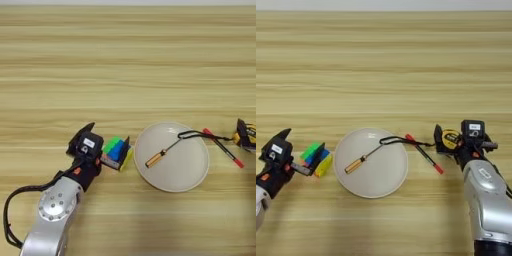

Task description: Move the objects on the table

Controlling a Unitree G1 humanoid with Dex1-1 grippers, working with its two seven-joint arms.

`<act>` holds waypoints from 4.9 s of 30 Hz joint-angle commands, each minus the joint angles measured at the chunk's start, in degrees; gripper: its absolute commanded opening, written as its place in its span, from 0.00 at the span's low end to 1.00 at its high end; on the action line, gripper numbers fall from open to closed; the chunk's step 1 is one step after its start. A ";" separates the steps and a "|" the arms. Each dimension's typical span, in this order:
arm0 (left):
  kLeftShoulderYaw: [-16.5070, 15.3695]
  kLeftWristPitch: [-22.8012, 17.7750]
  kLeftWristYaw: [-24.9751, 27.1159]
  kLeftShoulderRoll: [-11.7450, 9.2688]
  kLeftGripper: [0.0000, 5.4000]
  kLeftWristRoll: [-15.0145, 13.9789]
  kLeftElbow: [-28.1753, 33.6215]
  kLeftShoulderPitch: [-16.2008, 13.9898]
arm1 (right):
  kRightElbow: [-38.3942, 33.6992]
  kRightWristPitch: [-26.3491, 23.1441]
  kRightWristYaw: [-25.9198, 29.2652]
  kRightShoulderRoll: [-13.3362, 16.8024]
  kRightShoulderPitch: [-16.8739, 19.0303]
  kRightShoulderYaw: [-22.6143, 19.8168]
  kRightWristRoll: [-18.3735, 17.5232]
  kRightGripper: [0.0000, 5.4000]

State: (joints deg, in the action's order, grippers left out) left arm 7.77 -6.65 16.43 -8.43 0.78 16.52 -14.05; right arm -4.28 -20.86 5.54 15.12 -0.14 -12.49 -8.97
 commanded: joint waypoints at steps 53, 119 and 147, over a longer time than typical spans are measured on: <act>4.70 -13.79 -2.39 -0.78 0.99 4.32 -16.80 9.07 | 6.46 11.06 -1.76 -4.44 -7.44 0.26 1.65 1.00; -3.22 -9.65 -5.12 -4.24 0.86 4.89 -8.95 -1.10 | 9.79 24.20 -1.13 -7.64 -7.82 -0.46 -0.53 1.00; -5.38 4.53 -5.44 -4.71 1.00 3.25 -1.44 1.26 | 10.63 24.92 0.61 -6.25 -7.91 -1.80 -2.12 1.00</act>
State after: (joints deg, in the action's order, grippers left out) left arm 2.48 -4.18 10.24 -12.44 4.38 14.23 -13.94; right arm 6.07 4.22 5.56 8.16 -7.47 -13.85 -10.46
